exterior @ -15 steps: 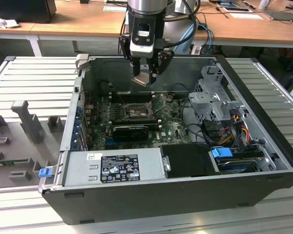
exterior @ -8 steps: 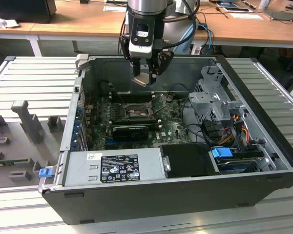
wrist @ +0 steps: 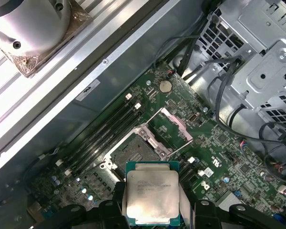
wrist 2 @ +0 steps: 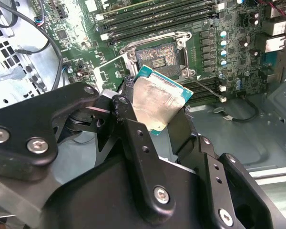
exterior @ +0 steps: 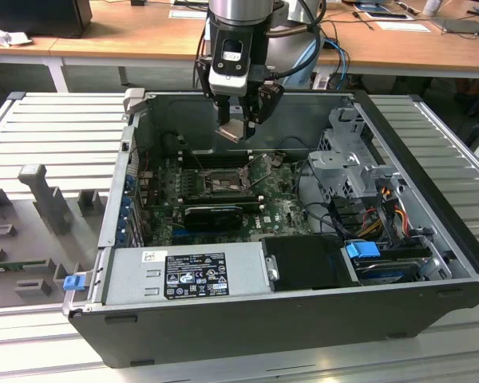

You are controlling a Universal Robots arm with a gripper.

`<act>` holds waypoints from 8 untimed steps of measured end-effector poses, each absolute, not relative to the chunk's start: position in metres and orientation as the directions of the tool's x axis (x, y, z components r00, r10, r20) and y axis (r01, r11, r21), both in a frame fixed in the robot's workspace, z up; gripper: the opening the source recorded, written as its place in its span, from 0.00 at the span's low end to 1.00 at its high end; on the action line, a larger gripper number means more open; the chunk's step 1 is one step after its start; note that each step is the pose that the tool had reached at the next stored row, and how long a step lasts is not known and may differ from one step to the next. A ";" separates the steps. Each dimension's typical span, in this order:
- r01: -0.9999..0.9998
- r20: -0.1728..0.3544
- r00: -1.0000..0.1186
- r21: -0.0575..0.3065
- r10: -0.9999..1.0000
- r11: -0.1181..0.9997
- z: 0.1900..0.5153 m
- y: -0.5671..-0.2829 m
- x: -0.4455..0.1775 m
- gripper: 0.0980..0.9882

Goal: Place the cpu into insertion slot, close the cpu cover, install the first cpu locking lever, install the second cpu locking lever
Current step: 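Place the cpu into insertion slot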

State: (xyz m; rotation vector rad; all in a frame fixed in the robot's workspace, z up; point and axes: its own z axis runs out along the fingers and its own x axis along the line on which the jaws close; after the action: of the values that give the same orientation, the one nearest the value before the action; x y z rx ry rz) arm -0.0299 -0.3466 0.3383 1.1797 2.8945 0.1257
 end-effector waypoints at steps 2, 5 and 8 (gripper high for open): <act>0.700 0.018 -0.713 0.079 0.701 0.710 0.338 -0.347 -0.030 0.48; 0.703 0.018 -0.709 0.079 0.705 0.706 0.338 -0.347 -0.030 0.48; 0.707 0.018 -0.706 0.079 0.708 0.703 0.338 -0.347 -0.030 0.48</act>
State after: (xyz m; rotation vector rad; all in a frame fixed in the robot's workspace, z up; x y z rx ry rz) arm -0.0299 -0.3466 0.3377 1.1995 2.8858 0.1255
